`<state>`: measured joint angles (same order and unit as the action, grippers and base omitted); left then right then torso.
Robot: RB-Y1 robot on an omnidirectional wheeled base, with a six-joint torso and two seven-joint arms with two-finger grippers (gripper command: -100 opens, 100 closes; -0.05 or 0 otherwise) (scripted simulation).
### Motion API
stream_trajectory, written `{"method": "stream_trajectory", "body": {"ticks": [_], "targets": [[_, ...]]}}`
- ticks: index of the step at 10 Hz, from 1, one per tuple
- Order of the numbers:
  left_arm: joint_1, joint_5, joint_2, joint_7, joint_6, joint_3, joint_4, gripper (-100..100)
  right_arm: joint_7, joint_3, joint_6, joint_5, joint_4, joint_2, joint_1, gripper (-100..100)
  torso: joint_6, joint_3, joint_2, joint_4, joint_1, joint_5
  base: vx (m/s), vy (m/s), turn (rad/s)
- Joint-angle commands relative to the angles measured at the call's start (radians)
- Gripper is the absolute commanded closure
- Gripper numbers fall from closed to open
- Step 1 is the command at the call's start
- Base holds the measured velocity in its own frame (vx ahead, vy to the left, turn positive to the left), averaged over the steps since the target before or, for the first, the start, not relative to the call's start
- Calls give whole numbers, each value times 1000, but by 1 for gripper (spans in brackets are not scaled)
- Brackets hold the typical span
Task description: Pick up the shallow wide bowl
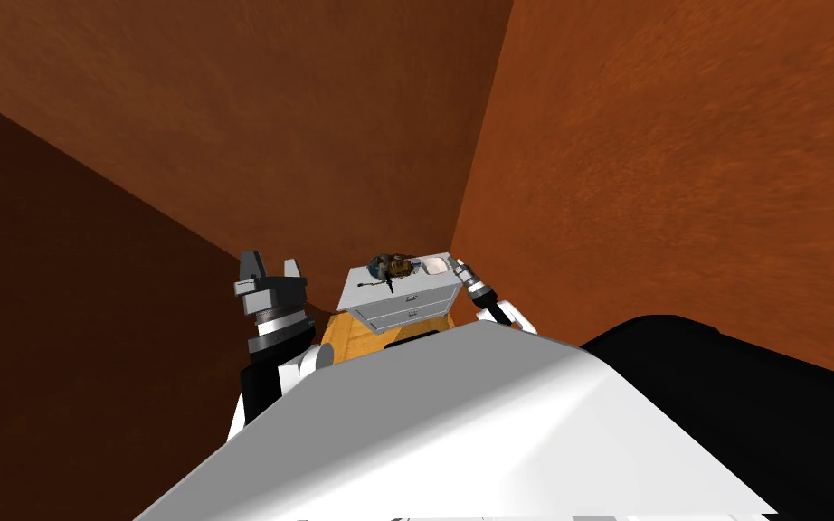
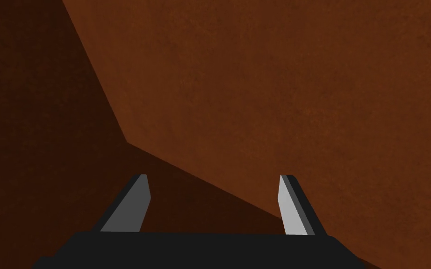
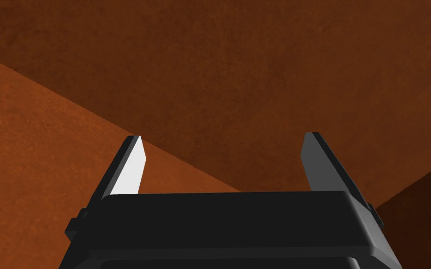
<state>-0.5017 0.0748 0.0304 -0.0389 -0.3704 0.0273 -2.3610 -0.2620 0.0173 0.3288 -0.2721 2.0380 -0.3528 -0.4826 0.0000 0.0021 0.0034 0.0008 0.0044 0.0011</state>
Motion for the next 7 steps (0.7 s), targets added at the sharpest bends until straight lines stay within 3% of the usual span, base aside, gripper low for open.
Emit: {"method": "stream_trajectory", "body": {"ticks": [1,3,4,6,7], "targets": [[0,0,0,0,0,0,0,0,-28,8,-15,-45,-44,-50,9,-100,0,0,0,0,0,0,-55,96,75],[0,0,0,0,0,0,0,0,-68,19,-33,-106,-98,-112,19,-100,0,0,1,0,3,1,-77,141,98],[0,0,0,0,0,0,0,0,-68,19,-33,-106,-105,-126,19,-100,0,1,2,0,4,1,-62,99,29],[0,0,0,0,0,0,0,0,-112,31,-52,-169,-174,-192,34,-100,0,0,0,0,1,0,-33,93,87],[0,0,0,0,0,0,0,0,-112,31,-52,-169,-174,-199,34,-100,0,0,-1,0,1,0,-32,76,45]]}}
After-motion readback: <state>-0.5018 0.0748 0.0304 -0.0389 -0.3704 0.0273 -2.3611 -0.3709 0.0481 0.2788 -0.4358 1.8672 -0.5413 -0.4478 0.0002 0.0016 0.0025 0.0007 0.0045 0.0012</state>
